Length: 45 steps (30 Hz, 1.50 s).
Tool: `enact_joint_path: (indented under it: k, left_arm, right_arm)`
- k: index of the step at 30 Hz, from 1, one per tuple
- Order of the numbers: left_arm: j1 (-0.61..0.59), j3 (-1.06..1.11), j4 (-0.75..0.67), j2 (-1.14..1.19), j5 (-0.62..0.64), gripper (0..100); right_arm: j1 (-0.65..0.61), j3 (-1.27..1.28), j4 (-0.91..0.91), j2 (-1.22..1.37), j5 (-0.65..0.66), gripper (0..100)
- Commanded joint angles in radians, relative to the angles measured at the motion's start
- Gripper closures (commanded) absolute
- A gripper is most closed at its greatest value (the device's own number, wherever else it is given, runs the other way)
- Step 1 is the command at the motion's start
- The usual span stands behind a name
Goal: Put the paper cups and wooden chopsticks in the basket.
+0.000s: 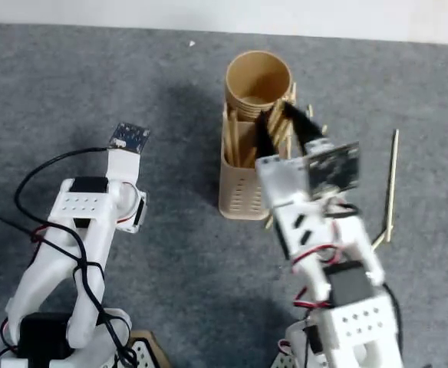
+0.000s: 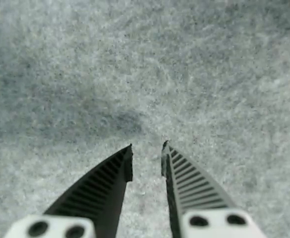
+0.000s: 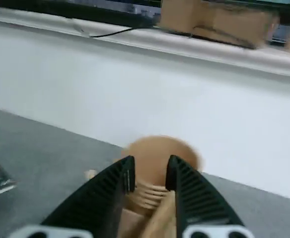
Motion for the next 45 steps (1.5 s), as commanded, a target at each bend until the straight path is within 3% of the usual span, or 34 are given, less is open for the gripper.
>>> enact_joint_path:
  k: [1, 6, 10, 15, 23, 37, 42, 45]
  left_arm:
    - [0.015, -0.002, -0.005, -0.022, 0.005, 88]
    - [0.015, -0.002, -0.008, -0.022, 0.005, 88]
    - [0.015, -0.002, -0.006, -0.022, 0.005, 88]
    - [0.015, -0.002, -0.006, -0.022, 0.005, 88]
    - [0.013, -0.002, -0.005, -0.022, 0.005, 88]
    - [0.015, -0.002, -0.005, -0.022, 0.005, 88]
    - [0.015, -0.002, -0.005, -0.022, 0.005, 88]
    - [0.015, -0.002, -0.005, -0.022, 0.005, 88]
  right_arm:
    - [0.157, -0.217, 0.269, 0.012, 0.008, 88.2]
    - [0.404, -0.384, 0.453, 0.156, 0.005, 88.2]
    - [0.469, -0.398, 0.526, 0.34, 0.014, 88.2]
    - [0.42, -0.308, 0.507, 0.668, 0.066, 88.2]
    - [0.292, -0.291, 0.372, 1.072, 0.028, 88.2]
    - [0.303, -0.294, 0.329, 1.222, 0.023, 88.3]
    - [0.309, -0.294, 0.329, 1.276, 0.044, 99.4]
    - [0.331, -0.295, 0.332, 1.274, 0.061, 99.1]
